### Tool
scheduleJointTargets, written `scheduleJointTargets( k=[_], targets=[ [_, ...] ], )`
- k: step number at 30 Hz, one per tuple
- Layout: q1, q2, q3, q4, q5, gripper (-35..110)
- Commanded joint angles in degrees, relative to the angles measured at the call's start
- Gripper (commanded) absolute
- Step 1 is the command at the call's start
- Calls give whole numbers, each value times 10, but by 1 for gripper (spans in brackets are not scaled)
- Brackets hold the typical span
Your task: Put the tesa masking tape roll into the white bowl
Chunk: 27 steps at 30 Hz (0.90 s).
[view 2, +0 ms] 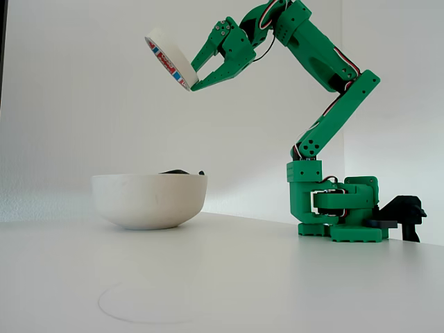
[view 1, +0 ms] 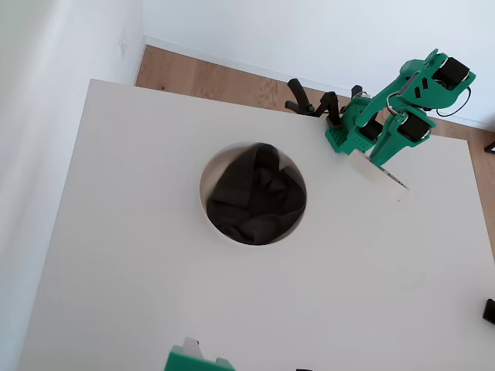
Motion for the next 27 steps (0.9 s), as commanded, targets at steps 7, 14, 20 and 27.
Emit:
scheduleJointTargets(
  k=[7,14,20,27],
  targets=[
    [212,-236,-34,-171,-15,-8],
    [227,-425,-34,-257,-18,-8],
    [235,-500,-33,-295,-19,-8],
    [244,-517,-33,-302,29,5]
  ],
)
